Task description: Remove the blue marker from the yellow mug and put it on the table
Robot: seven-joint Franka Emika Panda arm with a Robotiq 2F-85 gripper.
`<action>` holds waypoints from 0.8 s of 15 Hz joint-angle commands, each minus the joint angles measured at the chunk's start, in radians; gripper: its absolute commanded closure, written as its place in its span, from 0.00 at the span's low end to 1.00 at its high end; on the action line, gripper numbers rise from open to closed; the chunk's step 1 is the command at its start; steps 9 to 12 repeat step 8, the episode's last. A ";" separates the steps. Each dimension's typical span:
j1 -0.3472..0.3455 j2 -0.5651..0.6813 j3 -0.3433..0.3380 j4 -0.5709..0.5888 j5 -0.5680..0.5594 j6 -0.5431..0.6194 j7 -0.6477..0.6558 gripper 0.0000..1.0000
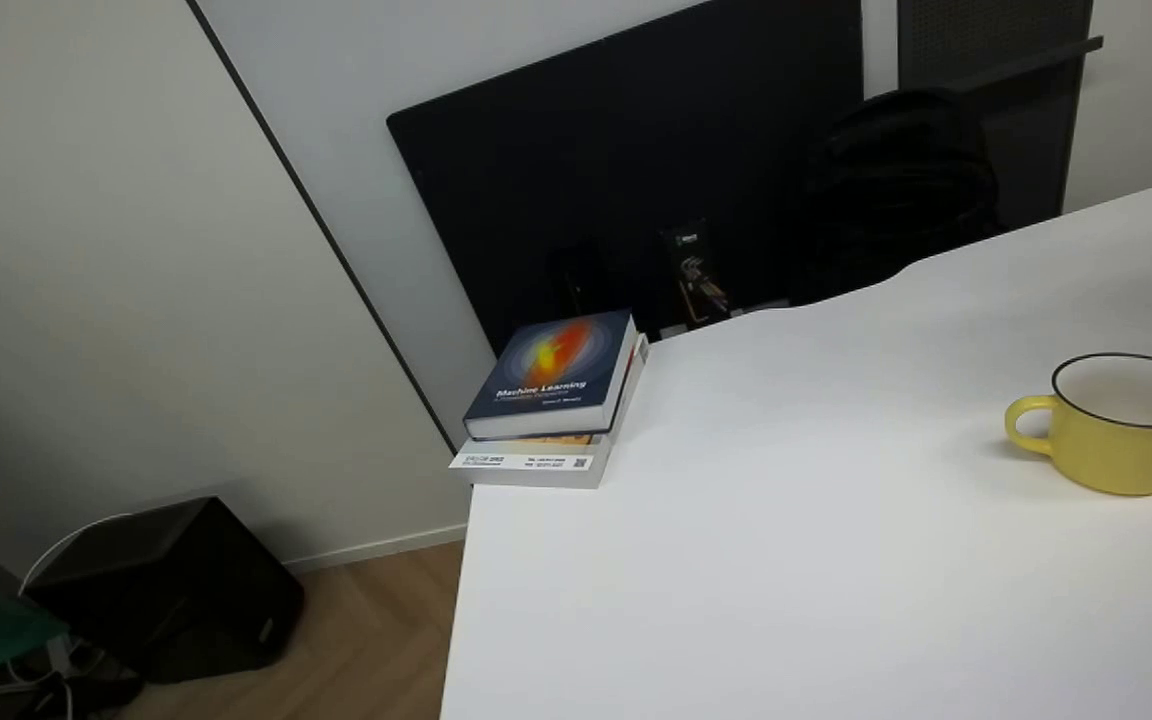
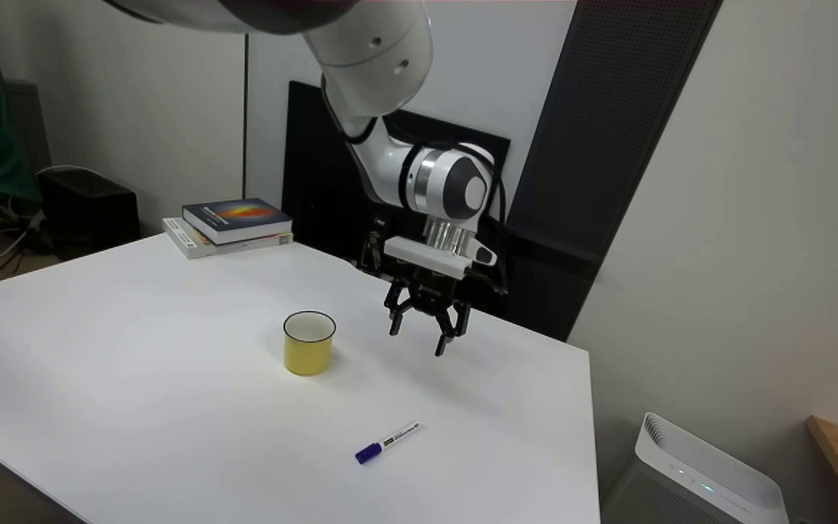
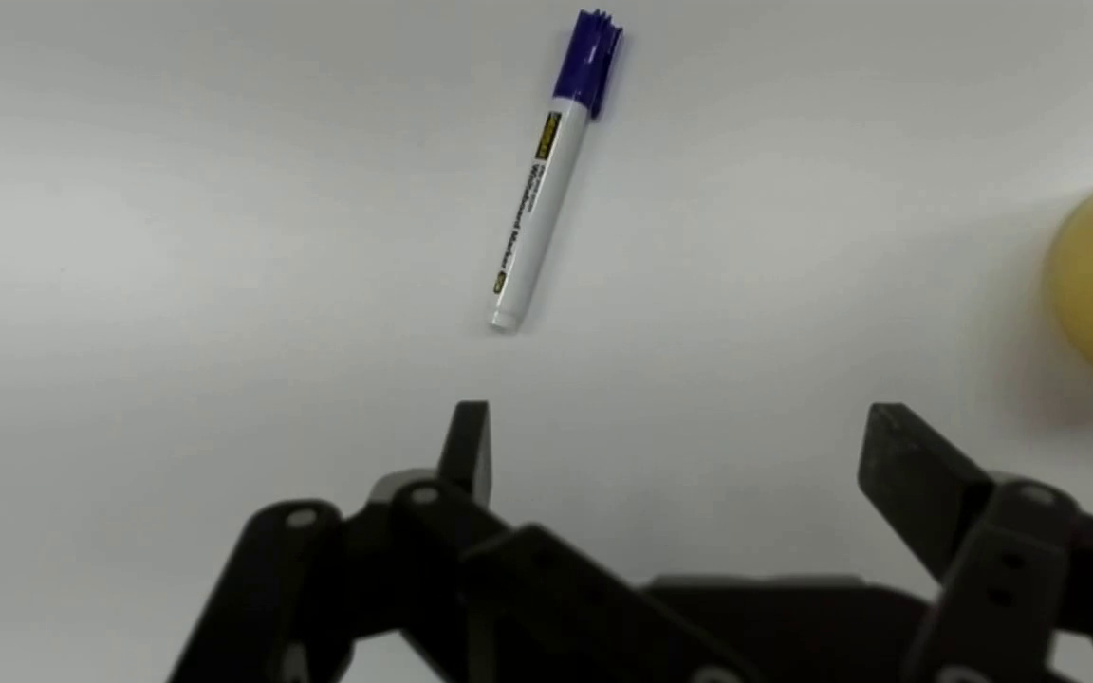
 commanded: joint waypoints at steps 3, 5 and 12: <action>0.047 -0.206 -0.004 -0.289 -0.030 0.228 -0.006 0.00; 0.042 -0.142 -0.001 -0.204 -0.016 0.190 -0.010 0.00; 0.048 -0.189 0.000 -0.268 -0.016 0.206 -0.011 0.00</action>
